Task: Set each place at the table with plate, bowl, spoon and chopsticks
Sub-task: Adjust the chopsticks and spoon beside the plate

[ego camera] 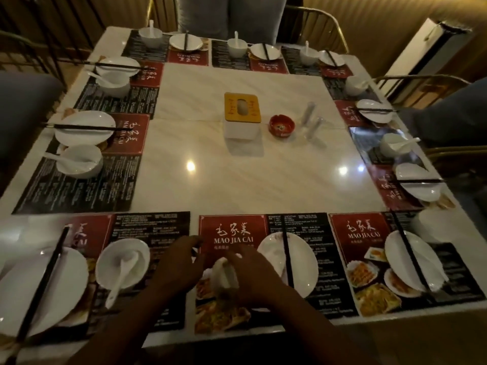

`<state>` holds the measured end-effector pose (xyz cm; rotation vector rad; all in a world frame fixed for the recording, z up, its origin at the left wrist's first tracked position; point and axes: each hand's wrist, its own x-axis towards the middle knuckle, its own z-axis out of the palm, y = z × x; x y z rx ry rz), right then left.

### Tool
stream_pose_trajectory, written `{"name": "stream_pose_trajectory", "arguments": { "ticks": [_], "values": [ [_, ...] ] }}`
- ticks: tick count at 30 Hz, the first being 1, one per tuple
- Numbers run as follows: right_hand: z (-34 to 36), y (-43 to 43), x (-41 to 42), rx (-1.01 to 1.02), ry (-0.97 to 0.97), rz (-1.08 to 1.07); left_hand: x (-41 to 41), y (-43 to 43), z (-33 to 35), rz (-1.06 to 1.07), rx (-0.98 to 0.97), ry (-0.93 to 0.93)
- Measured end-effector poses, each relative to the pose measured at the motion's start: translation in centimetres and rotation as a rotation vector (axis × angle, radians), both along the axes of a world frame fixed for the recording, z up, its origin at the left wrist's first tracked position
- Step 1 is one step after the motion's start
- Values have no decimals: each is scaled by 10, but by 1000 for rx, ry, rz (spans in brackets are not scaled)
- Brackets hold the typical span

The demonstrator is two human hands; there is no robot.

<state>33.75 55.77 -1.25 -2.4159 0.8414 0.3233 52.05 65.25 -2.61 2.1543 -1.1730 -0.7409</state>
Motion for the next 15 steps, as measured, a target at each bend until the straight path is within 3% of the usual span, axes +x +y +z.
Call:
{"name": "stream_pose_trajectory", "arguments": {
  "ticks": [3, 6, 12, 15],
  "values": [
    [-14, 4, -3, -33, 60, 177, -26, 13, -5, 44, 55, -4],
    [-28, 6, -3, -112, 56, 225, -34, 22, -6, 111, 98, -3],
    [-33, 0, -1, -70, 5, 195, -38, 17, -5, 170, 94, -31],
    [-21, -6, -2, 82, -57, 42, -38, 8, -6, 181, 86, -35]
  ]
}}
